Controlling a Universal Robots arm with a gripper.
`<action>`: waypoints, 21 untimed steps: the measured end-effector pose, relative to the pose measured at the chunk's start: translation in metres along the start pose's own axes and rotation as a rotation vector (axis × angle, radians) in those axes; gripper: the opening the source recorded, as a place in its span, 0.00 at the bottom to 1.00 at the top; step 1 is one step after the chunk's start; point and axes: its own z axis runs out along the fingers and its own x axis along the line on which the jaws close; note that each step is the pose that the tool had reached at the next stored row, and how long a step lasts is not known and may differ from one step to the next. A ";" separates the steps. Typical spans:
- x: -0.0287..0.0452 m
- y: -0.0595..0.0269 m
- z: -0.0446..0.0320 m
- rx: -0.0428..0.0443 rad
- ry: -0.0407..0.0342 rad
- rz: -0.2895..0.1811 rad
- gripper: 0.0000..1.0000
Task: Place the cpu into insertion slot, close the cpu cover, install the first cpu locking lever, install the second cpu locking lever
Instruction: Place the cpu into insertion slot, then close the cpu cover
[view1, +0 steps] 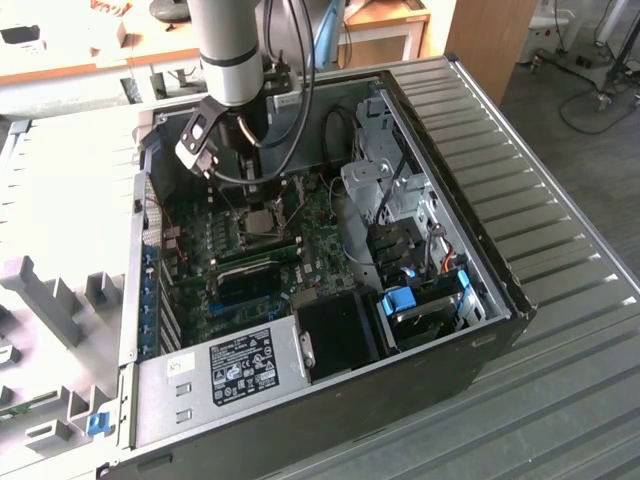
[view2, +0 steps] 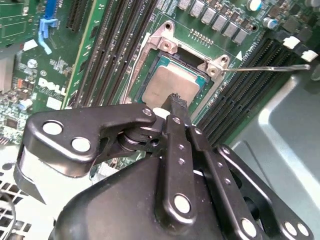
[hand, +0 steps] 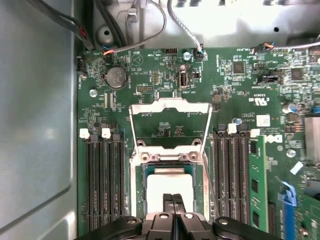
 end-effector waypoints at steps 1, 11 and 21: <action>0.0000 0.0001 -0.0025 -0.0001 0.0001 0.000 0.11; 0.0000 0.0013 -0.0259 -0.0004 -0.0008 0.000 0.11; 0.0000 0.0014 -0.0269 -0.0020 -0.0007 0.000 0.11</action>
